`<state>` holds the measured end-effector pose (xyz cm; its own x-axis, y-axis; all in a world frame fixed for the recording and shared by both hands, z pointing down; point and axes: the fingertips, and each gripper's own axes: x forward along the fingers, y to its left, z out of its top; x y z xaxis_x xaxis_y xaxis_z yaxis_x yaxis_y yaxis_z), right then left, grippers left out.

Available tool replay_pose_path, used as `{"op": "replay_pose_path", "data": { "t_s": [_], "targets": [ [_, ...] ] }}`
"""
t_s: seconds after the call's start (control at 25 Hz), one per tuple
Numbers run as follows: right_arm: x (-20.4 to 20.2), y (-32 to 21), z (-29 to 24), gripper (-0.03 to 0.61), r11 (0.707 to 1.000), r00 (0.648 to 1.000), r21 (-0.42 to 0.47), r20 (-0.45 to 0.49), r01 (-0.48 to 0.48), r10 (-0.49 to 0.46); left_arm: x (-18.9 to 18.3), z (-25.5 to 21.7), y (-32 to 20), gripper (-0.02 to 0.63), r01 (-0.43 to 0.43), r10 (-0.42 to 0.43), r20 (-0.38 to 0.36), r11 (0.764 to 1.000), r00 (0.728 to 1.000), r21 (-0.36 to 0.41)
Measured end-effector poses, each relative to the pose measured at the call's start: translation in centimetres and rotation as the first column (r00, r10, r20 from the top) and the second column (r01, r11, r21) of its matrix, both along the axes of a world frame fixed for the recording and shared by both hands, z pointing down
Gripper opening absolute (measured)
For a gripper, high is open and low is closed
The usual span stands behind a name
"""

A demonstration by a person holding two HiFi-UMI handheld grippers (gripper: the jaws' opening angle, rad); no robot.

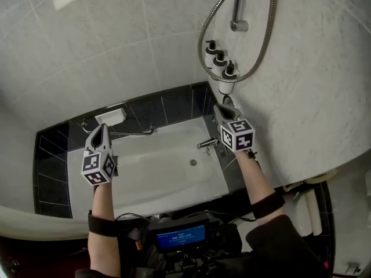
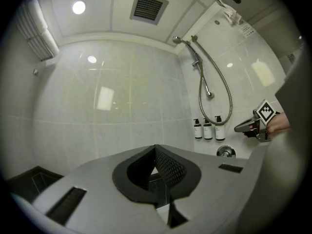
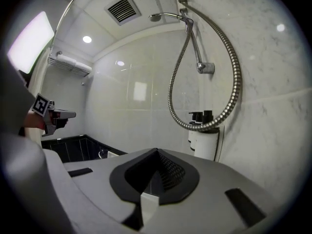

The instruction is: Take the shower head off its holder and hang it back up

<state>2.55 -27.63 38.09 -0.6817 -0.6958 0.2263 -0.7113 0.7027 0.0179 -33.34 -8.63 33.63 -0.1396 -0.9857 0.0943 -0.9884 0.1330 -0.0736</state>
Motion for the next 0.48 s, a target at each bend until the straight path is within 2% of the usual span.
{"op": "replay_pose_path", "data": {
  "t_s": [0.2,0.48],
  "targets": [
    [0.8,0.7,3.7,0.000,0.995,0.999,-0.093,0.020,-0.031,0.033,-0.7,3.3,1.5,0.006,0.030,-0.032,-0.047,0.999,0.998,-0.041],
    [1.4,1.2,6.3,0.000,0.991,0.999,-0.128,0.000,-0.042,0.042,-0.7,6.4,2.5,0.006,0.045,-0.051,-0.080,0.996,0.995,-0.082]
  ]
}}
